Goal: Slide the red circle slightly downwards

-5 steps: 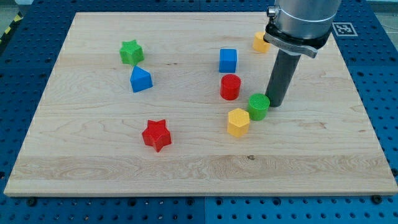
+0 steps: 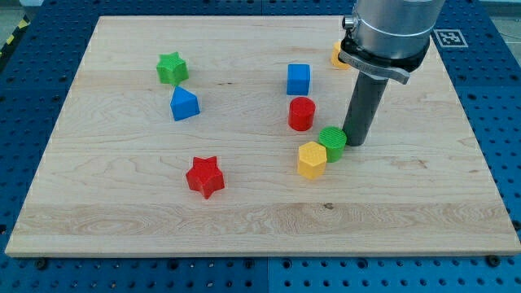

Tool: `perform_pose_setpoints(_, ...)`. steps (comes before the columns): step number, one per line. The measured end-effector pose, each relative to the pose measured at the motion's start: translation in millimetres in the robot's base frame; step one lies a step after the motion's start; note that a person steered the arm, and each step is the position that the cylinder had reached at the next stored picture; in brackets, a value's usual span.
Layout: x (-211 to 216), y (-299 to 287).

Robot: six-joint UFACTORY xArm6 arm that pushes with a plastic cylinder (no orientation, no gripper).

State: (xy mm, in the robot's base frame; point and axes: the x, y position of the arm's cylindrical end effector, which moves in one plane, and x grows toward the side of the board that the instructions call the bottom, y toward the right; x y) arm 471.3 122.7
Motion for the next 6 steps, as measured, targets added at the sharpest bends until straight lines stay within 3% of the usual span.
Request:
perform_pose_setpoints(1, 0, 0)
perform_pose_setpoints(3, -66, 7)
perform_pose_setpoints(6, -74, -12)
